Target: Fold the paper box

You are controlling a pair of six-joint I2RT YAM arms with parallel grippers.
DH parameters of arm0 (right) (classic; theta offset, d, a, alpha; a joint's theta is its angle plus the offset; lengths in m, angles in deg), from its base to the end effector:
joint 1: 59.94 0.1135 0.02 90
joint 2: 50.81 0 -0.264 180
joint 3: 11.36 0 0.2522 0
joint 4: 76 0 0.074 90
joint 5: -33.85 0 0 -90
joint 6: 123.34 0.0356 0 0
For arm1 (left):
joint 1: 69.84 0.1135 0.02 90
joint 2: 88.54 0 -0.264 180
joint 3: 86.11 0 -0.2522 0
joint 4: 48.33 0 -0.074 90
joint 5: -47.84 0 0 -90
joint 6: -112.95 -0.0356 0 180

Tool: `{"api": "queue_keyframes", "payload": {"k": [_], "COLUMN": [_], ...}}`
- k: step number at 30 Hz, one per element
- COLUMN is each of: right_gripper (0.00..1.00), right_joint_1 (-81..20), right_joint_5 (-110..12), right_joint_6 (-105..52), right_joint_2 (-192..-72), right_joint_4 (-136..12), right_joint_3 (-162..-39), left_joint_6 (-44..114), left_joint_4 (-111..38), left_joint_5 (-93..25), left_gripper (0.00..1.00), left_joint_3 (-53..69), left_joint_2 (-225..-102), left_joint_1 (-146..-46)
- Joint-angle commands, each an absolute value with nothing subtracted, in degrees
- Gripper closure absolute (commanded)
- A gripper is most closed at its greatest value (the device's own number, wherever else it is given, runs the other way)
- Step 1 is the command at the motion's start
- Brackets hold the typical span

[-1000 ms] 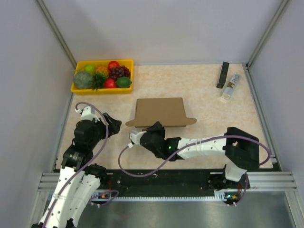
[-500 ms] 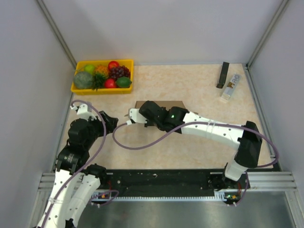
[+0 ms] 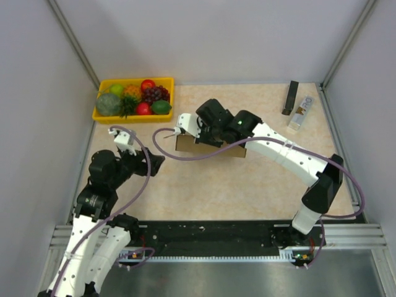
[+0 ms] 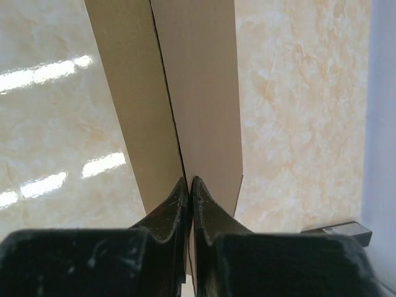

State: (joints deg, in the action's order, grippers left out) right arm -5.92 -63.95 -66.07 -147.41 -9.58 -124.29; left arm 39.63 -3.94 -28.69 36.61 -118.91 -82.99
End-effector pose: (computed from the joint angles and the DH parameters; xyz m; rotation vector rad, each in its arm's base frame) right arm 0.2169 0.2905 0.3628 -1.6273 1.8101 0.0002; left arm 0.1157 -0.0355 0.3285 0.1060 1.9051 -0.5758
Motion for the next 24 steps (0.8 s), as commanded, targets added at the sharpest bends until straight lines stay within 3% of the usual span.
{"api": "queue_keyframes", "payload": {"k": [1, 5, 10, 19, 24], "right_gripper": [1.0, 1.0, 1.0, 1.0, 1.0], "right_joint_1": [-8.52, -9.4, -10.8, -10.81, -10.81], "right_joint_5": [-54.14, -53.52, -50.36, -45.52, -44.9], "right_joint_6": [-63.04, -63.48, -63.31, -61.9, -61.37], "right_joint_2": [-150.21, -151.97, -153.38, -151.19, -149.08], "right_joint_4": [-6.09, -4.5, -0.38, 4.37, 4.64], "right_joint_3": [-127.59, -130.14, -134.96, -138.67, -138.06], "left_joint_6": [23.5, 20.49, 10.24, 1.32, 2.81], "left_joint_4": [-15.22, -26.28, -37.45, -35.27, -36.15], "left_joint_5": [-9.83, -12.72, -10.28, -2.7, -1.65], "left_gripper": [0.23, 0.31, 0.32, 0.31, 0.41], "left_joint_3": [37.16, 38.81, 40.75, 36.98, 35.93], "left_joint_2": [-121.67, -124.39, -127.65, -133.44, -134.33], "left_joint_1": [-82.76, -82.94, -83.2, -83.46, -83.47]}}
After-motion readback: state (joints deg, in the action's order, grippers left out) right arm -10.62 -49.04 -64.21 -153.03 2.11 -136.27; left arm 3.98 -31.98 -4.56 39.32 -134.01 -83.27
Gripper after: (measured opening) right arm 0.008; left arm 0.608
